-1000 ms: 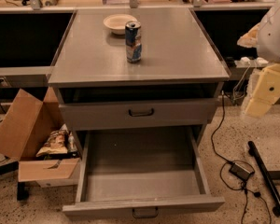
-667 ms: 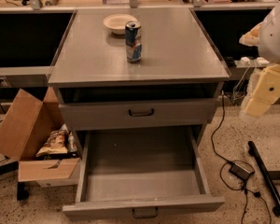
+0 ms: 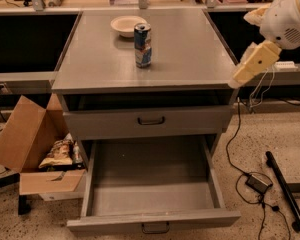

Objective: Place redbull can into middle drawer

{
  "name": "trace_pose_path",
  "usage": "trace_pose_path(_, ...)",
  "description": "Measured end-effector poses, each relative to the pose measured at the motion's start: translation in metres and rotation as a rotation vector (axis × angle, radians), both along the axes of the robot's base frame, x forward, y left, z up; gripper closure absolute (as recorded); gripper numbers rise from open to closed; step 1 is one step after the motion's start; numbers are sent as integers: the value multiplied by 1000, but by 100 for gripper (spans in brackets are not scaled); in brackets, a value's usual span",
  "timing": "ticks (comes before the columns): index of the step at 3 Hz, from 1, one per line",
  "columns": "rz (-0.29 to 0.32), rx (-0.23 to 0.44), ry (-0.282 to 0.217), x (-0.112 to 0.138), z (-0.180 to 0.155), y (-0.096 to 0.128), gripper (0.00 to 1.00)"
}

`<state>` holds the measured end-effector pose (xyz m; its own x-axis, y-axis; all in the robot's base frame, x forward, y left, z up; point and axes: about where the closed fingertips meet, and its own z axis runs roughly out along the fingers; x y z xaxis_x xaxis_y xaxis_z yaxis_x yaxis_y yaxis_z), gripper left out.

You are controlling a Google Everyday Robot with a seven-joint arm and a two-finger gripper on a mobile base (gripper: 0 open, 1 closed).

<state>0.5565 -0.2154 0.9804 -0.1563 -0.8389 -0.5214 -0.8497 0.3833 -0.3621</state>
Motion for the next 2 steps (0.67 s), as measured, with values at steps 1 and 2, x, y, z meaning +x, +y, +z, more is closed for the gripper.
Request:
trace_pose_path(1,32,140,-62,59,-8,12,0)
trace_pose_path(2,32,144,-65,61,-8,14,0)
